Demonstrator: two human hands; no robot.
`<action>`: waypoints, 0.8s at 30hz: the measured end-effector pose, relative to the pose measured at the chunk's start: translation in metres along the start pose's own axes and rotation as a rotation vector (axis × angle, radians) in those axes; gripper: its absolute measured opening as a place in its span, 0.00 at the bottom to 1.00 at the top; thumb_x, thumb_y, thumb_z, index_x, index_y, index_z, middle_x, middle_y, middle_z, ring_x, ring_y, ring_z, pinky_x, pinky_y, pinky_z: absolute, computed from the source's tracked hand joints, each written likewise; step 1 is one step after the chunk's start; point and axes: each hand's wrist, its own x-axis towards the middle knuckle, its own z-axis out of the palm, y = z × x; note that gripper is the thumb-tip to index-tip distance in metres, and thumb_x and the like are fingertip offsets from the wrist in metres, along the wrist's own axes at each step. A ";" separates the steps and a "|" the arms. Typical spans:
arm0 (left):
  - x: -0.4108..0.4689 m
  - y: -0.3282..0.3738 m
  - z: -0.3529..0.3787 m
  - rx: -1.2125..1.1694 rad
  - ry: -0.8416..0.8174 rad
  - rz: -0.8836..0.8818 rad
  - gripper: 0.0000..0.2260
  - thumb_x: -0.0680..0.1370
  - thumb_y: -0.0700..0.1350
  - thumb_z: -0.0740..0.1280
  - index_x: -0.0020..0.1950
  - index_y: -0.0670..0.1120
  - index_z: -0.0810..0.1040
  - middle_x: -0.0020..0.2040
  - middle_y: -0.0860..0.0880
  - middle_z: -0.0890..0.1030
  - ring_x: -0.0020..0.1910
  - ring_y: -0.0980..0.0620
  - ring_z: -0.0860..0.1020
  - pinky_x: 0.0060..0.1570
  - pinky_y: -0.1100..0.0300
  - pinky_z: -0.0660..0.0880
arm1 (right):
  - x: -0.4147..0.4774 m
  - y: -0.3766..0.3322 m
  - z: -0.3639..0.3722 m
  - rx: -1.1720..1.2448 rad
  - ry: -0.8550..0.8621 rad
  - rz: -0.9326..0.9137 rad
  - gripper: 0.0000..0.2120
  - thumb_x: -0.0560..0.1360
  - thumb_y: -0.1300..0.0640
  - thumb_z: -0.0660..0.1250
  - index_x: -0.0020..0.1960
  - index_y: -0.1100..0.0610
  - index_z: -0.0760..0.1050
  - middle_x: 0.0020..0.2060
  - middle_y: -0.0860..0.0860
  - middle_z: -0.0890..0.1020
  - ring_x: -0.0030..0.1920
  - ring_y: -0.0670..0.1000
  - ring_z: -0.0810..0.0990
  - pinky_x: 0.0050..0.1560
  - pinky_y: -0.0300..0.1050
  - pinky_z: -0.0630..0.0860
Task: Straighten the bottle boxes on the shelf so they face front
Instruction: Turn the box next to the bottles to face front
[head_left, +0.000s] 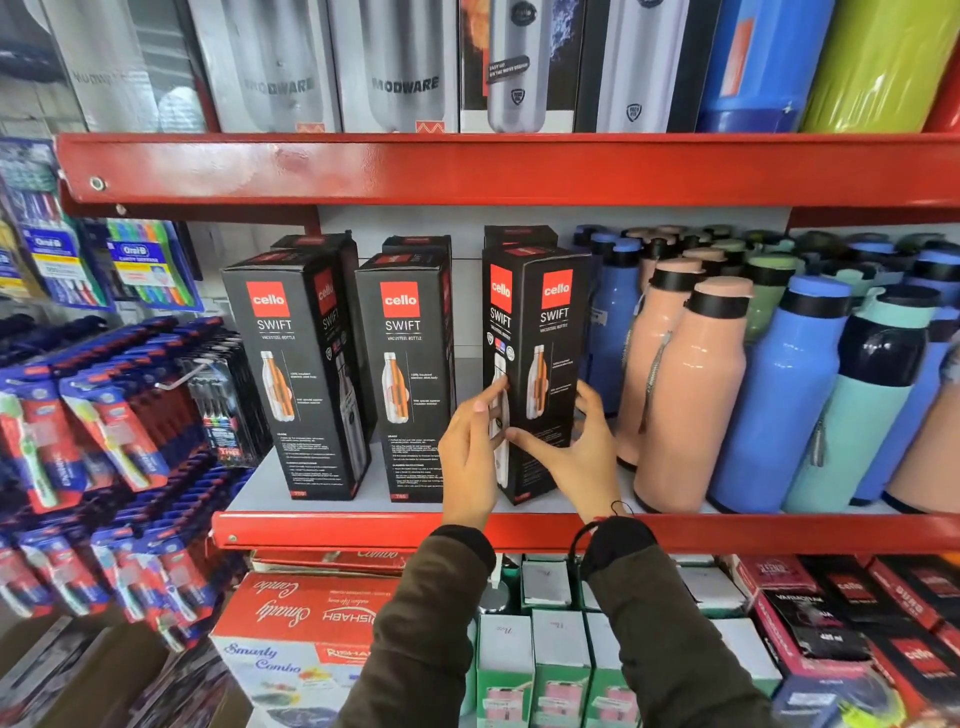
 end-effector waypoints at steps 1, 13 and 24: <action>0.000 -0.002 0.000 -0.010 0.006 0.020 0.17 0.87 0.47 0.54 0.68 0.49 0.80 0.65 0.62 0.80 0.70 0.53 0.76 0.70 0.42 0.74 | 0.002 0.000 -0.001 -0.005 0.015 -0.002 0.42 0.61 0.48 0.83 0.69 0.47 0.67 0.63 0.42 0.78 0.65 0.45 0.75 0.68 0.45 0.72; 0.021 -0.005 0.017 0.135 0.019 -0.056 0.20 0.87 0.46 0.53 0.80 0.47 0.63 0.76 0.53 0.69 0.73 0.60 0.66 0.72 0.66 0.60 | 0.019 -0.001 -0.025 0.005 -0.091 0.018 0.41 0.64 0.56 0.80 0.72 0.46 0.66 0.64 0.43 0.77 0.62 0.46 0.78 0.67 0.53 0.75; 0.018 -0.013 0.007 0.209 0.057 -0.013 0.13 0.85 0.45 0.58 0.69 0.49 0.72 0.60 0.60 0.78 0.55 0.78 0.74 0.53 0.83 0.67 | 0.024 0.008 -0.023 0.057 -0.231 -0.038 0.33 0.76 0.63 0.69 0.77 0.51 0.61 0.75 0.47 0.68 0.75 0.43 0.67 0.76 0.46 0.63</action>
